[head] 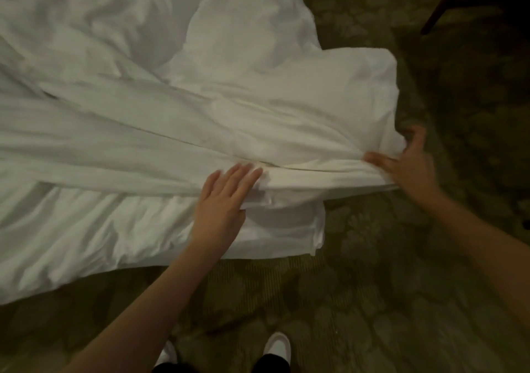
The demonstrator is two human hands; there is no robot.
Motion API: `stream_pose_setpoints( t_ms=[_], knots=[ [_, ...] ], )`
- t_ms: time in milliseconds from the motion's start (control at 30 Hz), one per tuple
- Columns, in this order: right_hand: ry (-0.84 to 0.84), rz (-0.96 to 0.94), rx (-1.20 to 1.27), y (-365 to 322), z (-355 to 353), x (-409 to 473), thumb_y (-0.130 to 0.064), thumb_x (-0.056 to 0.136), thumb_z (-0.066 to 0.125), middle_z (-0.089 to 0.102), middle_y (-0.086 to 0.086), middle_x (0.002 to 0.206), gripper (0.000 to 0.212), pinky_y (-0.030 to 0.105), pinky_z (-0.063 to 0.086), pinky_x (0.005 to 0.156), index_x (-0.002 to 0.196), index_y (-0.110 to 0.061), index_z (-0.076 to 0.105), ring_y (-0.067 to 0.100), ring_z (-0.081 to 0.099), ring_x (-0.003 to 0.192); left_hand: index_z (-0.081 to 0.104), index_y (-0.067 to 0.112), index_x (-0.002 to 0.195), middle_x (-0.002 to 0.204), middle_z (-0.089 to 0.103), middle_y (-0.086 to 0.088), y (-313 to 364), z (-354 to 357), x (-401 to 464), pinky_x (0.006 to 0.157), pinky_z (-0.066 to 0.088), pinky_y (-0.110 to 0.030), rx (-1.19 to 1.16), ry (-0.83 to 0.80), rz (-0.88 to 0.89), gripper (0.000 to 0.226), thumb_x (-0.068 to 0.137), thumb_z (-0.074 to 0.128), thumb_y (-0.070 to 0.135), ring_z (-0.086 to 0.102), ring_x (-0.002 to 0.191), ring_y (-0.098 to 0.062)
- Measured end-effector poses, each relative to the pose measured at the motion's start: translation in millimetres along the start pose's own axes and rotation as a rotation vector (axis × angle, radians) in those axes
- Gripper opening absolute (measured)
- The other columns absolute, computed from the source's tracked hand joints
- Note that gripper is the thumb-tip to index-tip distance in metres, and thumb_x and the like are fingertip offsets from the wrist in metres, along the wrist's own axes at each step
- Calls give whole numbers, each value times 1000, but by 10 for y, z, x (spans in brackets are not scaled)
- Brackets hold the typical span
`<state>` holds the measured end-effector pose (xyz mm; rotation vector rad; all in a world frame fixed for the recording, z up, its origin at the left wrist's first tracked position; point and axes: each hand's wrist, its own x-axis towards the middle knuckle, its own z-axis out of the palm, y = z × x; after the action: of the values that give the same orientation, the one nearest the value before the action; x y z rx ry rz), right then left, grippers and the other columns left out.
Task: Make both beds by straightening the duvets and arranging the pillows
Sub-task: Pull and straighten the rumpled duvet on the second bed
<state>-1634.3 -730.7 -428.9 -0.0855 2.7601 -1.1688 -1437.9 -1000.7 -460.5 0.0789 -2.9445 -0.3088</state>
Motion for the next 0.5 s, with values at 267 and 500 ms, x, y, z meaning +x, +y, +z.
stream_pose_setpoints(
  t_ms=[267, 500],
  knots=[
    [92, 90, 76, 283, 431, -254, -40, 68, 81, 27, 17, 149, 106, 47, 32, 111, 148, -19, 15, 35, 34, 133, 60, 15, 117, 120, 63, -5, -167, 100, -113, 90, 30, -32, -20, 114, -43, 52, 66, 71, 20, 50, 106, -18],
    [236, -170, 16, -355, 667, -940, -55, 67, 71, 26, 17, 150, 96, 61, 32, 105, 144, -17, 29, 36, 27, 136, 46, 18, 112, 111, 40, -9, -207, 94, -367, 86, 29, -38, 52, 233, -83, 43, 74, 65, 25, 39, 97, -28]
  ],
)
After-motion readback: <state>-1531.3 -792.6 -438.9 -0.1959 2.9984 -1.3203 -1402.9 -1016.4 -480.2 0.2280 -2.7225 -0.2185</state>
